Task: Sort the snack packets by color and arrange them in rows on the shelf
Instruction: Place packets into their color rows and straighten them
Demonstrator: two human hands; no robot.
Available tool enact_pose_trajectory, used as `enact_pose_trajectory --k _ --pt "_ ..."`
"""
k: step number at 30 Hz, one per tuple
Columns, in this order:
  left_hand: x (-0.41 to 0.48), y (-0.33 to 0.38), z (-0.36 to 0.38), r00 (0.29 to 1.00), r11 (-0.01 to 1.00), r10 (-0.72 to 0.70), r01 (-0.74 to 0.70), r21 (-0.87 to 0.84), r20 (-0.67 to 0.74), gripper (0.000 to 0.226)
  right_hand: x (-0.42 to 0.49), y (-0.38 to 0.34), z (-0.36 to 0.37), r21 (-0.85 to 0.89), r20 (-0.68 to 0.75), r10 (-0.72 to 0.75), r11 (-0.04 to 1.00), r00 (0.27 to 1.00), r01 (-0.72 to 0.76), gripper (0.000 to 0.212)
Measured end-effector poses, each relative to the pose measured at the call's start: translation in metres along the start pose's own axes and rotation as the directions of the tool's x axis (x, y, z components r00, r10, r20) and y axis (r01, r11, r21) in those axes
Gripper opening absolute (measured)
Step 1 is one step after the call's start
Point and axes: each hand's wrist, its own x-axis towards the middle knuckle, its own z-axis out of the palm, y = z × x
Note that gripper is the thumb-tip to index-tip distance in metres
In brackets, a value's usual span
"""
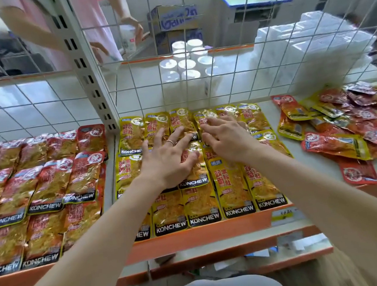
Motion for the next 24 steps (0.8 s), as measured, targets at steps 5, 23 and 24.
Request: enact_pose_trajectory --k 5,23,24 --pt "-0.001 0.001 0.000 1.000 1.000 0.000 0.000 0.001 -0.002 0.063 0.010 -0.005 0.002 -0.049 0.034 0.010 0.999 0.999 -0.008 0.048" --pt "-0.027 0.025 -0.048 0.984 0.995 0.015 -0.031 -0.091 -0.175 0.081 -0.047 0.008 -0.032 0.107 -0.107 -0.118 0.986 0.987 0.129 0.060" --pt "-0.031 0.033 -0.051 0.985 0.998 0.019 -0.030 -0.062 -0.174 0.081 -0.052 0.009 -0.036 0.117 -0.110 -0.113 0.985 0.987 0.126 0.059"
